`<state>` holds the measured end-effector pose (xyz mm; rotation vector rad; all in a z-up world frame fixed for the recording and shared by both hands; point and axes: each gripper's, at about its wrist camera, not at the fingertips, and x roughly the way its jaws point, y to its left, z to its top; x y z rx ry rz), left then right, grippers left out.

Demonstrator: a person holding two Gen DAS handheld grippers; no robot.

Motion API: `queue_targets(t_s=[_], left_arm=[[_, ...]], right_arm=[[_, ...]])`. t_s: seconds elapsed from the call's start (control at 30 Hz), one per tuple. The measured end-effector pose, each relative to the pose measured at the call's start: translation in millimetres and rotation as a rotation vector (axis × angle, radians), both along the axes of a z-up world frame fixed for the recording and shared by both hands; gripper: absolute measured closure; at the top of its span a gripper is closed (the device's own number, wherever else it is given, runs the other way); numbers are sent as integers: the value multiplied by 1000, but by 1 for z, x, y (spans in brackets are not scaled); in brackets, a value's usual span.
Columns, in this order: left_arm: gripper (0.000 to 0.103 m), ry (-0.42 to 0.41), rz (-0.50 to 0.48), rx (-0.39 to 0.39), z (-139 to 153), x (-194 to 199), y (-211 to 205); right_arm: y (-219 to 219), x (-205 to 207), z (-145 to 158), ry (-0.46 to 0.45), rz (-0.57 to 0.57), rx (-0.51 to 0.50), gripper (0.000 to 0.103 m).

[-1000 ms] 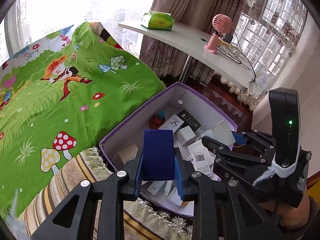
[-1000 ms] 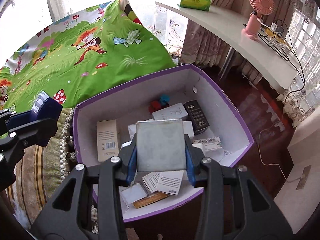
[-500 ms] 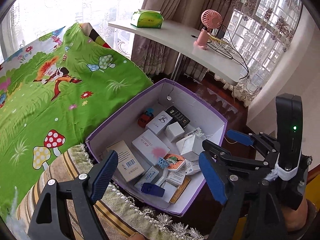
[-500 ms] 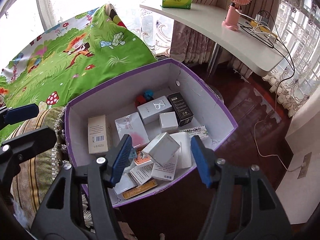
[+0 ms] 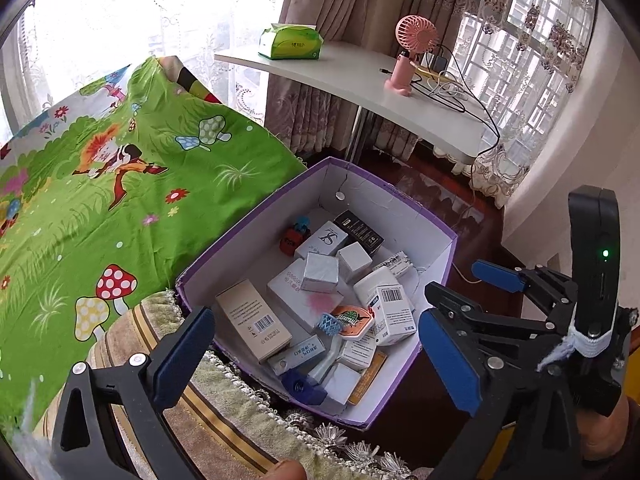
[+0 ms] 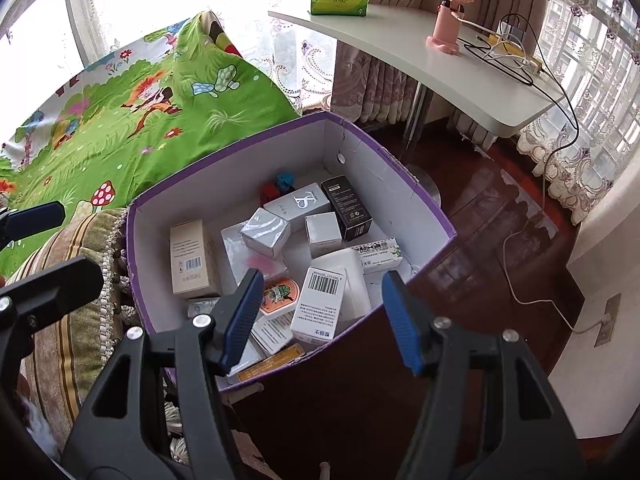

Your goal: Organize rigid objects

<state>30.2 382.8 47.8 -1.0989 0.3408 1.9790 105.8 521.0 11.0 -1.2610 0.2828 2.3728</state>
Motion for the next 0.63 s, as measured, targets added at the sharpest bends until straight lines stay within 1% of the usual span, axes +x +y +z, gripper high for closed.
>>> queue_targets(t_s=[0.3,0.47,0.63], left_arm=[[0,-10,-14,-18,-4,1,2],[0,-39,-31,-14,-7,1,3],[0,-2,-65,-11,-6,8,7]], right_arm=[[1,0,0,2,-2,2,38],[3,1,0,1,-4,-3,38],[5,2,-1,0,-7,-7,38]])
